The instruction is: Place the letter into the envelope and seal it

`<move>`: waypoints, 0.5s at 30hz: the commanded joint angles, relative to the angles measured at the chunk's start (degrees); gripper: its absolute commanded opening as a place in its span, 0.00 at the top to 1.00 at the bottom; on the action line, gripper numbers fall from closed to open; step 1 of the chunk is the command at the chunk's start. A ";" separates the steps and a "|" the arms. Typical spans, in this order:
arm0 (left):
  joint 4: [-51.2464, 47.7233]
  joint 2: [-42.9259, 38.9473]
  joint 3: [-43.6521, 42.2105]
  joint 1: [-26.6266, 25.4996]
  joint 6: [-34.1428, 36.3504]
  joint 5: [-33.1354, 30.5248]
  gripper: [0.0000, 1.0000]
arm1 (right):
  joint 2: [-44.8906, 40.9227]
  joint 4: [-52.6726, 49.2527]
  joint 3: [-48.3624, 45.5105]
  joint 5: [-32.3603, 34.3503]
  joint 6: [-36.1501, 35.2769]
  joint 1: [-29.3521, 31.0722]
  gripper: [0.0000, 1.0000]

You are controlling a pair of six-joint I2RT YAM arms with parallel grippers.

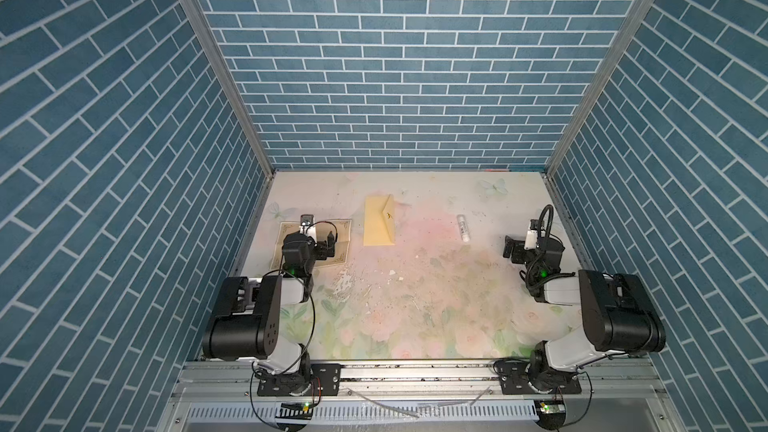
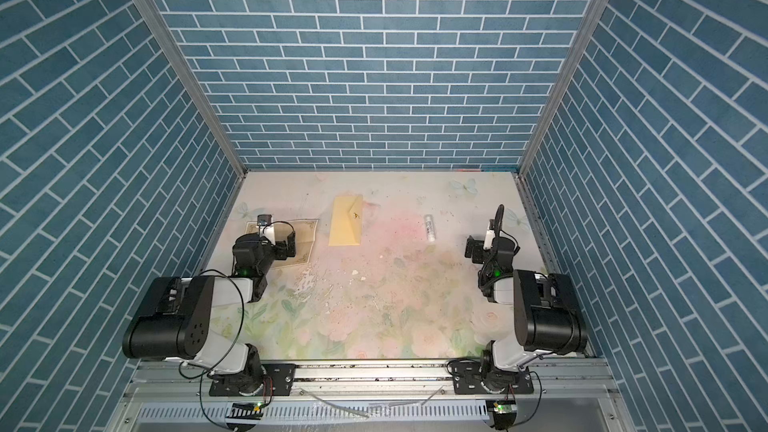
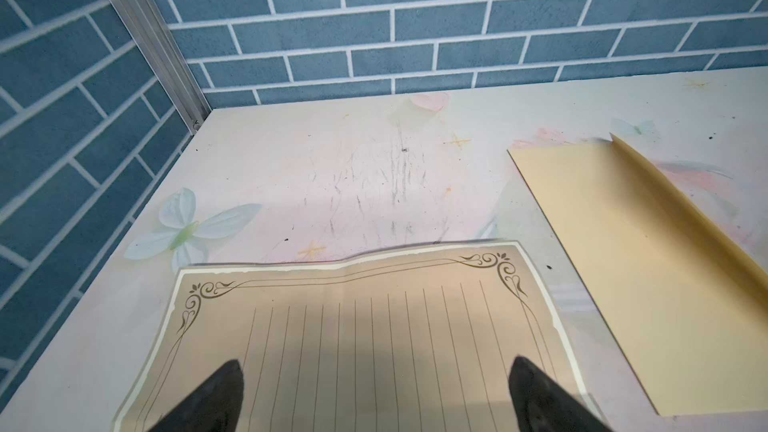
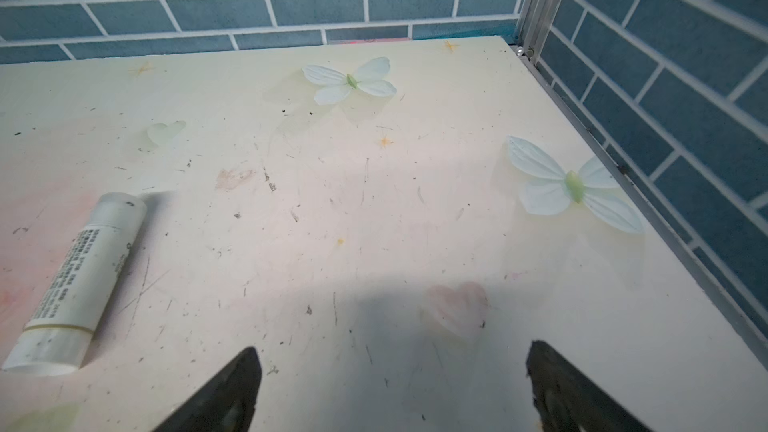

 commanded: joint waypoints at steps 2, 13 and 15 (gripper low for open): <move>-0.34 -0.23 0.06 0.22 -0.12 0.49 0.00 | 0.18 0.90 1.75 -0.41 -0.40 -0.33 0.01; -0.46 -0.25 0.13 0.22 -0.12 0.56 0.00 | 0.20 0.42 2.01 0.07 0.01 -0.43 0.01; -0.86 -0.12 0.41 0.18 -0.11 0.31 0.00 | 0.28 0.45 2.10 0.12 0.07 -0.42 0.01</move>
